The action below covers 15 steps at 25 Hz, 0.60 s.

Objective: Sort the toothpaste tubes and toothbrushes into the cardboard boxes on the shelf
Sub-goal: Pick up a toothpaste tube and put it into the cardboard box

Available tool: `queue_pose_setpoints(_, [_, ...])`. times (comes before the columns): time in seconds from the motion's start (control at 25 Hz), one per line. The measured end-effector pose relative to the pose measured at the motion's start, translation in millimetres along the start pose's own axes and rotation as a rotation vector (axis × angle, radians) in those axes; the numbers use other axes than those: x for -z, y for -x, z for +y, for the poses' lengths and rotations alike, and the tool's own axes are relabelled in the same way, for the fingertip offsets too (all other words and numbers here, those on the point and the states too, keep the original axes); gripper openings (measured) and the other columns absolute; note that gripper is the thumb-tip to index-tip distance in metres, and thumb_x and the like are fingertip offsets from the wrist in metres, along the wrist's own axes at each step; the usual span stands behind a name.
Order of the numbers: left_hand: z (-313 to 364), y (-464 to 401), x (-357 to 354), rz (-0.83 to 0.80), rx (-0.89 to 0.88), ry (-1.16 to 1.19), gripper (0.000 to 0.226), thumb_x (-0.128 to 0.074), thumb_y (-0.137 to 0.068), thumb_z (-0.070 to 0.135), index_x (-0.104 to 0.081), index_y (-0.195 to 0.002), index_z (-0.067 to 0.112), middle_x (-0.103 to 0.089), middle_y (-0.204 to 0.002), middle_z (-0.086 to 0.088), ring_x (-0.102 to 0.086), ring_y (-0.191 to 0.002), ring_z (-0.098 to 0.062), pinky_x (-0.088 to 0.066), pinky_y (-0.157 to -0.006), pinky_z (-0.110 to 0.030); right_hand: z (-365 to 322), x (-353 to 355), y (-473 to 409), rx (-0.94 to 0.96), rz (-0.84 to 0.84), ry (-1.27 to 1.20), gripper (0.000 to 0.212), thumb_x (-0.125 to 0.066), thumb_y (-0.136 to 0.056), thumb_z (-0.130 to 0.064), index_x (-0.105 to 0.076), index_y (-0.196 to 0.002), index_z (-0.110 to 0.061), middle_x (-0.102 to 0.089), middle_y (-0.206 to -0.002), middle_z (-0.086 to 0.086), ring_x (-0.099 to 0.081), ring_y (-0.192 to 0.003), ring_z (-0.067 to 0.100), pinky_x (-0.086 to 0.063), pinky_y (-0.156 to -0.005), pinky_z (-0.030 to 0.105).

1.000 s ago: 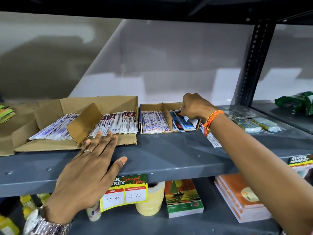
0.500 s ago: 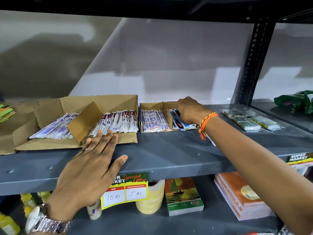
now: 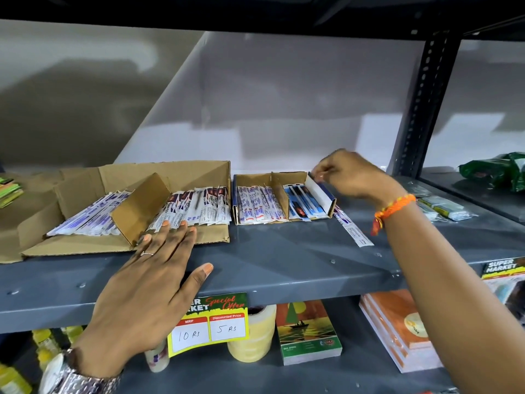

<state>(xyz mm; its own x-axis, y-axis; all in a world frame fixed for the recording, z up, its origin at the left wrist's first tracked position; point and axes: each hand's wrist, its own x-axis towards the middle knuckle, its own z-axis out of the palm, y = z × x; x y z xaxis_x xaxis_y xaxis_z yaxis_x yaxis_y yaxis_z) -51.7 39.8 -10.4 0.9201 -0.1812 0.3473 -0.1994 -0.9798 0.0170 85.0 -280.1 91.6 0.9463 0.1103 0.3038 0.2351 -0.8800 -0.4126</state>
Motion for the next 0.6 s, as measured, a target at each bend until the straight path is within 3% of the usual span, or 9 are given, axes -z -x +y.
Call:
queue_pose_setpoints(0.12, [-0.2, -0.5, -1.0, -0.005, 0.0, -0.008, 0.088, 0.014, -0.08, 0.073, 0.008, -0.155, 0.028, 0.006, -0.164, 0.011, 0.018, -0.147, -0.003, 0.005, -0.122, -0.029, 31.6, 0.4, 38.6, -0.16, 0.298, -0.103, 0.011, -0.067, -0.089, -0.01, -0.078, -0.086, -0.008, -0.077, -0.092, 0.009, -0.069, -0.096, 0.025, -0.051, -0.092, 0.028])
queue_pose_setpoints(0.24, [-1.5, -1.5, -0.6, -0.013, -0.002, -0.001, 0.087, 0.011, -0.081, 0.073, 0.006, -0.156, 0.028, 0.004, -0.164, 0.011, 0.017, -0.148, -0.003, 0.004, -0.122, -0.03, 43.0, -21.3, 72.6, -0.275, 0.239, 0.082, 0.027, -0.072, -0.087, -0.023, -0.065, -0.073, -0.001, -0.061, -0.07, 0.014, -0.06, -0.079, 0.032, -0.045, -0.073, 0.028])
queue_pose_setpoints(0.32, [-1.6, -1.6, -0.6, -0.013, -0.005, -0.002, 0.088, 0.01, -0.082, 0.072, 0.003, -0.156, 0.026, 0.001, -0.165, 0.01, 0.014, -0.149, -0.004, 0.003, -0.122, -0.03, 39.1, -31.5, 79.1, -0.298, 0.242, 0.149, 0.032, -0.072, -0.086, -0.029, -0.063, -0.079, 0.001, -0.059, -0.076, 0.02, -0.061, -0.087, 0.038, -0.047, -0.073, 0.034])
queue_pose_setpoints(0.44, [-0.9, -1.9, -0.6, -0.017, -0.006, 0.004, 0.088, 0.009, -0.082, 0.072, 0.0, -0.157, 0.026, -0.002, -0.165, 0.009, 0.011, -0.149, -0.005, 0.002, -0.122, -0.03, 29.5, -37.1, 80.2, -0.325, 0.301, 0.2, 0.043, -0.077, -0.083, -0.034, -0.064, -0.101, 0.003, -0.067, -0.106, 0.026, -0.063, -0.104, 0.042, -0.051, -0.082, 0.04])
queue_pose_setpoints(0.6, [0.4, -0.9, -0.7, -0.008, -0.004, 0.0, 0.087, 0.007, -0.083, 0.071, -0.003, -0.157, 0.024, -0.003, -0.165, 0.008, 0.006, -0.15, -0.007, 0.001, -0.122, -0.03, 22.3, -42.8, 81.0, -0.362, 0.388, 0.24, 0.039, -0.08, -0.078, -0.024, -0.063, -0.103, 0.001, -0.065, -0.109, 0.027, -0.064, -0.101, 0.046, -0.051, -0.075, 0.04])
